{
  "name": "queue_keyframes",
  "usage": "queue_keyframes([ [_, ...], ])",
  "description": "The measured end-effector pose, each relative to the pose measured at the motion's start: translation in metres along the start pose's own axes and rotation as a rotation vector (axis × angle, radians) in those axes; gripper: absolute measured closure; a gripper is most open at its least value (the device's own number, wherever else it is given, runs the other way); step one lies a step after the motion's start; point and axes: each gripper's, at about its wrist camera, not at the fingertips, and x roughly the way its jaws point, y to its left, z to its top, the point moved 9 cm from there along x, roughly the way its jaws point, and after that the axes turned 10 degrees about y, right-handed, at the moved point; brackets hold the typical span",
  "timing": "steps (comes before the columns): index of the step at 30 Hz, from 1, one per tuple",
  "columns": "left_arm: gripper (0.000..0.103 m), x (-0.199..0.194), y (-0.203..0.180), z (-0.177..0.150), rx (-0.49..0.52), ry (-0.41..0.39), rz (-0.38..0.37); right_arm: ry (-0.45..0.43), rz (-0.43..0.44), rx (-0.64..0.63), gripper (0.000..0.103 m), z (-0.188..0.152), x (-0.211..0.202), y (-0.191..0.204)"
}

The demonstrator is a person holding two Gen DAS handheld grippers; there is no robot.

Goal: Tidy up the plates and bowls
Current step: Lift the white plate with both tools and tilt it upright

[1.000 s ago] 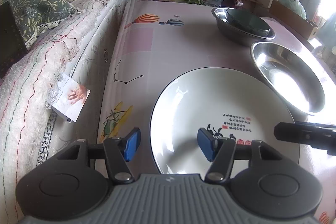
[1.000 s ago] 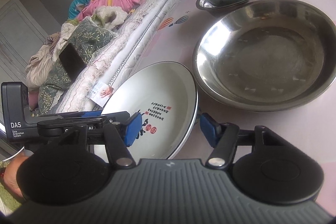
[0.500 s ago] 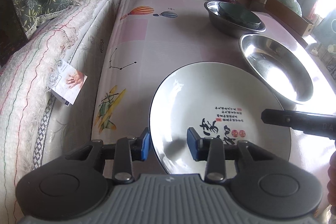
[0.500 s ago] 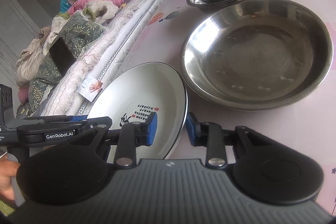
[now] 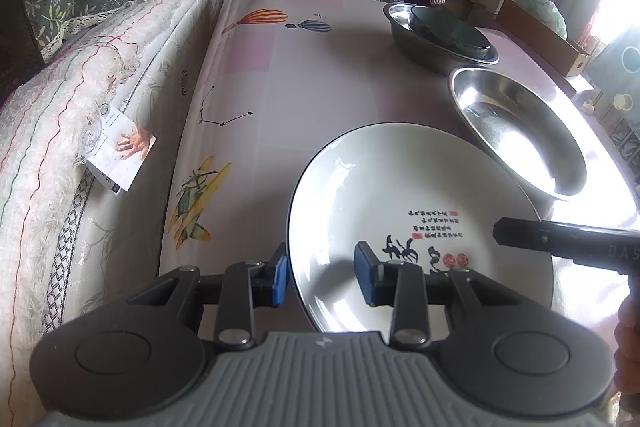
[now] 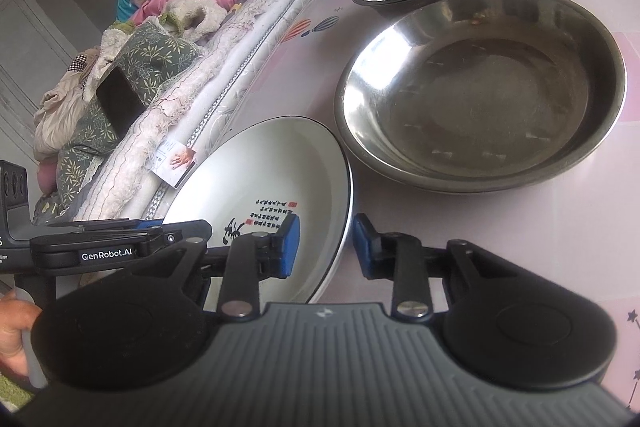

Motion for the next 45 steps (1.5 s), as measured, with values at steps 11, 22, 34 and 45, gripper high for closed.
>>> queue_keyframes([
  [11,0.066,0.005,0.003,0.010,-0.015,0.003,-0.031,0.000,0.005,0.003,0.076,0.000,0.001,0.000],
  [22,0.068,0.001,-0.001,0.005,-0.039,0.016,-0.048,-0.008,-0.008,0.006,0.078,0.003,-0.001,-0.002],
  [34,0.067,0.002,-0.002,0.004,-0.026,0.044,-0.093,-0.004,0.007,0.037,0.080,0.002,-0.004,-0.011],
  [45,0.058,0.005,-0.010,0.007,-0.015,0.037,-0.102,-0.004,0.017,0.033,0.080,-0.001,-0.002,-0.007],
])
